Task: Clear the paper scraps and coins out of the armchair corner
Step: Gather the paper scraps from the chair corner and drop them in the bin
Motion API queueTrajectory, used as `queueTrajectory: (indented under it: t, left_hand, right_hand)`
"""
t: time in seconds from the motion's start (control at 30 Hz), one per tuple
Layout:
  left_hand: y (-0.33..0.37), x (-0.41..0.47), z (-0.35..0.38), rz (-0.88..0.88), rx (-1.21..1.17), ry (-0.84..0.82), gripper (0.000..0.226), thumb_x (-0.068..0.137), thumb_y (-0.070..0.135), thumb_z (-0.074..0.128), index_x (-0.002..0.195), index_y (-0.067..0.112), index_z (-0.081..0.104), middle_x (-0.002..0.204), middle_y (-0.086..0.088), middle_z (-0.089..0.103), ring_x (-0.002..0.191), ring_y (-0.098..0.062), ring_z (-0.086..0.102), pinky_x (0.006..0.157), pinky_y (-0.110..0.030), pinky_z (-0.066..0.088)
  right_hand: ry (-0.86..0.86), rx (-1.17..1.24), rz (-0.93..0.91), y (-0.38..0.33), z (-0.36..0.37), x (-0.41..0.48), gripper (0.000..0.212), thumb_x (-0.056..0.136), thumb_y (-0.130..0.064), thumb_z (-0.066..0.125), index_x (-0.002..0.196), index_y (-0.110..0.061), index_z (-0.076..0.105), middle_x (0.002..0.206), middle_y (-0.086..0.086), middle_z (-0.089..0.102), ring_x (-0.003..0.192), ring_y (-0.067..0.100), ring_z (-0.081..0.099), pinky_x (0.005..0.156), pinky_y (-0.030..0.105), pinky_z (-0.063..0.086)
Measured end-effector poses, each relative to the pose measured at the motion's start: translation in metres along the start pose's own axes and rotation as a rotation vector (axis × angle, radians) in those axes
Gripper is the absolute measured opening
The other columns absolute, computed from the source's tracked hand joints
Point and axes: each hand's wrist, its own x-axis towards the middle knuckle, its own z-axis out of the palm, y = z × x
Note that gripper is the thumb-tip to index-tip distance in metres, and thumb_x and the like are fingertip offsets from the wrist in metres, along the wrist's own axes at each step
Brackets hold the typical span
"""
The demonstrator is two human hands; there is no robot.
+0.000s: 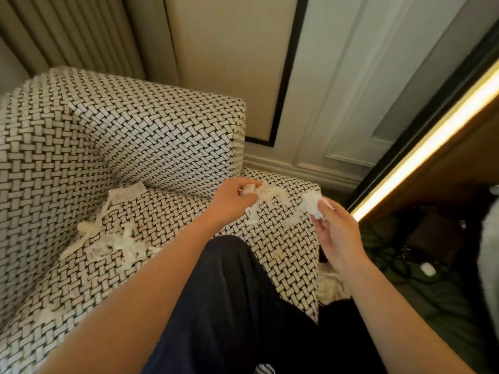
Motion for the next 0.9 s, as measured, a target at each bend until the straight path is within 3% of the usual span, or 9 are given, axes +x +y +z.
queueTrajectory:
  t: [0.1,0.23,0.33,0.47,0.57,0.73,0.9]
  left_hand:
    - [0.013,0.014,0.042,0.016,0.02,-0.085,0.032,0.09,0.008,0.057,0.119,0.021,0.061,0.112,0.001,0.056,0.042,0.001,0.039,0.041,-0.009,0.034]
    - [0.029,0.028,0.095,0.033,0.002,-0.197,0.034,0.089,0.006,0.056,0.118,0.022,0.062,0.123,-0.007,0.056,0.053,-0.004,0.044,0.041,-0.009,0.036]
    - [0.051,0.038,0.136,0.068,-0.019,-0.275,0.032,0.089,0.008,0.057,0.118,0.021,0.063,0.115,0.0,0.058,0.076,-0.008,0.055,0.056,-0.013,0.043]
    - [0.072,0.045,0.175,0.115,-0.067,-0.375,0.034,0.088,0.01,0.06,0.12,0.02,0.062,0.107,0.001,0.062,0.089,-0.014,0.062,0.077,-0.025,0.053]
    - [0.078,0.051,0.199,0.128,-0.073,-0.434,0.033,0.088,0.009,0.059,0.12,0.019,0.062,0.106,0.004,0.062,0.094,-0.01,0.06,0.08,-0.023,0.051]
    - [0.061,0.066,0.233,-0.008,-0.03,-0.441,0.037,0.086,0.005,0.06,0.122,0.017,0.06,0.108,0.002,0.059,0.089,-0.005,0.056,0.076,-0.019,0.049]
    - [0.037,0.07,0.263,-0.101,0.053,-0.451,0.041,0.084,0.005,0.061,0.123,0.015,0.061,0.117,-0.002,0.061,0.108,-0.016,0.056,0.089,-0.026,0.048]
  right_hand:
    - [0.091,-0.008,-0.022,-0.011,-0.034,0.005,0.013,0.091,-0.012,0.056,0.101,-0.015,0.063,0.107,0.002,0.065,0.1,0.012,0.061,0.077,0.024,0.05]
    - [0.191,-0.039,-0.034,-0.016,-0.078,0.015,0.022,0.092,-0.015,0.056,0.114,-0.015,0.06,0.108,-0.003,0.061,0.102,0.012,0.057,0.088,0.025,0.047]
    - [0.257,-0.011,-0.027,-0.022,-0.109,0.021,0.018,0.093,-0.014,0.055,0.11,-0.015,0.062,0.106,-0.001,0.065,0.102,0.012,0.06,0.089,0.027,0.048]
    - [0.3,0.063,-0.028,-0.026,-0.134,0.028,0.011,0.092,-0.012,0.056,0.097,-0.015,0.065,0.092,-0.003,0.072,0.094,0.01,0.066,0.079,0.026,0.05]
    - [0.322,0.1,-0.015,-0.026,-0.153,0.038,0.011,0.092,-0.011,0.056,0.097,-0.015,0.066,0.097,0.0,0.071,0.096,0.01,0.065,0.082,0.026,0.05]
    - [0.392,0.099,0.067,-0.023,-0.179,0.049,0.011,0.092,-0.011,0.056,0.099,-0.015,0.063,0.109,0.004,0.065,0.104,0.014,0.06,0.092,0.029,0.048]
    - [0.411,0.108,0.144,-0.013,-0.199,0.055,0.015,0.092,-0.01,0.055,0.106,-0.012,0.062,0.107,0.005,0.065,0.102,0.014,0.06,0.093,0.028,0.047]
